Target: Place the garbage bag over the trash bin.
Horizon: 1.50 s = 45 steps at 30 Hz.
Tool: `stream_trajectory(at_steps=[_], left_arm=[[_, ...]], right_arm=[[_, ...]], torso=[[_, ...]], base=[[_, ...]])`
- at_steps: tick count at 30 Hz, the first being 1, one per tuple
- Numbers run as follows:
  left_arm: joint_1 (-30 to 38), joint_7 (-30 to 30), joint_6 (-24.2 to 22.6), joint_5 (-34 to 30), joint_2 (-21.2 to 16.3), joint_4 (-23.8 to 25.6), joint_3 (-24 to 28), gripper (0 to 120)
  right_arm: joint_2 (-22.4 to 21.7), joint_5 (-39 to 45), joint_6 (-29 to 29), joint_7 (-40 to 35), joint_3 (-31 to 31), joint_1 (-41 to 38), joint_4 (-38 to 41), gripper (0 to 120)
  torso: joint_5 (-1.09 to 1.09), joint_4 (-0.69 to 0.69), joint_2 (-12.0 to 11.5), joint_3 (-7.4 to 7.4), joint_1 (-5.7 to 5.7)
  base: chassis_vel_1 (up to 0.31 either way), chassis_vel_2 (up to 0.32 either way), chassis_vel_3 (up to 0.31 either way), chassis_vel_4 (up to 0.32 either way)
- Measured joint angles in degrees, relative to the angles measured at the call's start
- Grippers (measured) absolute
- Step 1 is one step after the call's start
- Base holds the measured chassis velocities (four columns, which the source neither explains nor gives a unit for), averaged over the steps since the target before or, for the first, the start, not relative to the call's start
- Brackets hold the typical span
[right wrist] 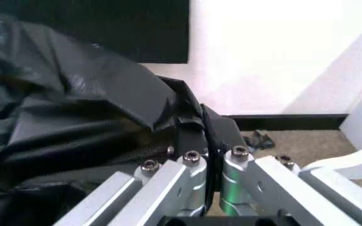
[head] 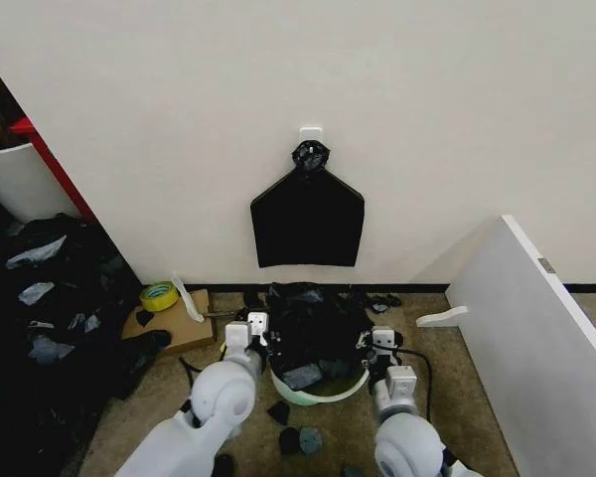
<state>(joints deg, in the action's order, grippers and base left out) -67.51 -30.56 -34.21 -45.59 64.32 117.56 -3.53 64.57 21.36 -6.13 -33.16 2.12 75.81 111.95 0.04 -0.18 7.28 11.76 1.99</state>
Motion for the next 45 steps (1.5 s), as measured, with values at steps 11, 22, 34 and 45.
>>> stream_trajectory(at_steps=[11,22,34,45], left_arm=[[-4.96,5.05,2.41,4.03,-5.96,7.25,-2.39,5],[-7.21,15.34,5.69,5.82,-9.10,10.87,-4.00,5],[-5.83,36.14,25.50,8.51,-9.27,3.00,-5.12,5],[-2.74,39.23,29.63,5.35,-8.63,-1.34,-8.54,5]], right_arm=[[-0.70,2.08,-0.74,1.22,4.04,0.90,-1.24,0],[-2.07,4.33,-2.81,3.31,7.40,2.68,-0.98,0],[-4.52,10.18,-9.24,5.79,9.69,5.60,2.64,0],[-6.84,16.09,-14.01,5.40,9.11,9.71,9.65,0]], torso=[[0.00,0.00,0.00,0.00,0.00],[0.01,0.00,0.00,0.00,0.00],[0.00,-0.01,0.00,0.00,0.00],[0.00,-0.01,0.00,0.00,0.00]], base=[[0.000,0.000,0.000,0.000],[0.000,0.000,0.000,0.000],[0.000,0.000,0.000,0.000],[0.000,0.000,0.000,0.000]])
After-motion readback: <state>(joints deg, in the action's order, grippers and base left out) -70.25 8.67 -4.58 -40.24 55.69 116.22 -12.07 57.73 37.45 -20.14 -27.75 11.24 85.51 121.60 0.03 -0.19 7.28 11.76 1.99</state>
